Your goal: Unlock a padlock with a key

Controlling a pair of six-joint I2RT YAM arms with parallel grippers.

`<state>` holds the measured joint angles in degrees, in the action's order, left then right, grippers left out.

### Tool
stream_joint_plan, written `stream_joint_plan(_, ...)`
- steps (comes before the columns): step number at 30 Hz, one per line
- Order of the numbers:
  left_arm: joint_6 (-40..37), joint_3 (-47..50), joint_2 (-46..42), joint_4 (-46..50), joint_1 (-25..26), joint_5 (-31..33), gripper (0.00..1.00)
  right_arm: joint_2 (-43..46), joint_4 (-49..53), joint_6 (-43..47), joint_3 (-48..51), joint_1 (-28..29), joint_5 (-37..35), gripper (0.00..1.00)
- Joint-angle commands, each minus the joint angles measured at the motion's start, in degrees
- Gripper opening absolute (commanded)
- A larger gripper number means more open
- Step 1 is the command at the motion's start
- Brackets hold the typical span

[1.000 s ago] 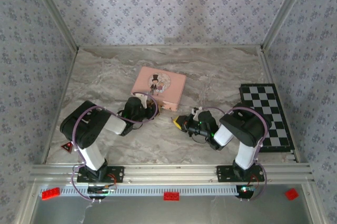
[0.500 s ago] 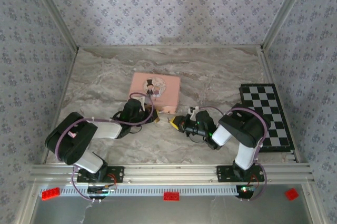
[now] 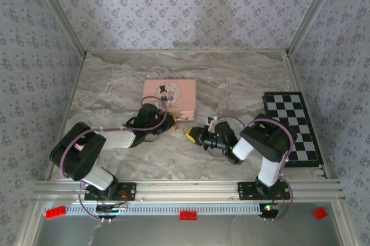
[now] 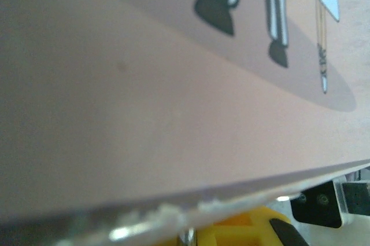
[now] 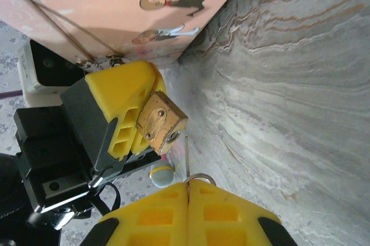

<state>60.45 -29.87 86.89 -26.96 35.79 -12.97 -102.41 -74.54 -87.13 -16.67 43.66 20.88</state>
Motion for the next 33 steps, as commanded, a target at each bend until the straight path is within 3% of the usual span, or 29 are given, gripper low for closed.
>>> stream_joint_plan(1,9.49,-1.95,0.46,-7.83,-0.48,-2.85,0.00,-0.20,-2.37,-0.14,-0.92,0.90,1.18,0.00)
stream_joint_plan(10,12.71,-1.60,-0.03,-10.92,-1.38,-5.51,0.00,-2.17,-5.51,-1.65,-2.68,0.56,4.31,0.00)
stream_joint_plan(23,12.60,-1.33,-3.22,-11.24,-4.12,-11.65,0.00,-1.04,-5.51,0.20,-3.76,-1.94,8.84,0.00)
stream_joint_plan(33,11.54,-1.56,-6.21,-8.77,-4.36,-12.60,0.00,-0.19,-5.52,1.43,-4.79,-2.04,9.15,0.00)
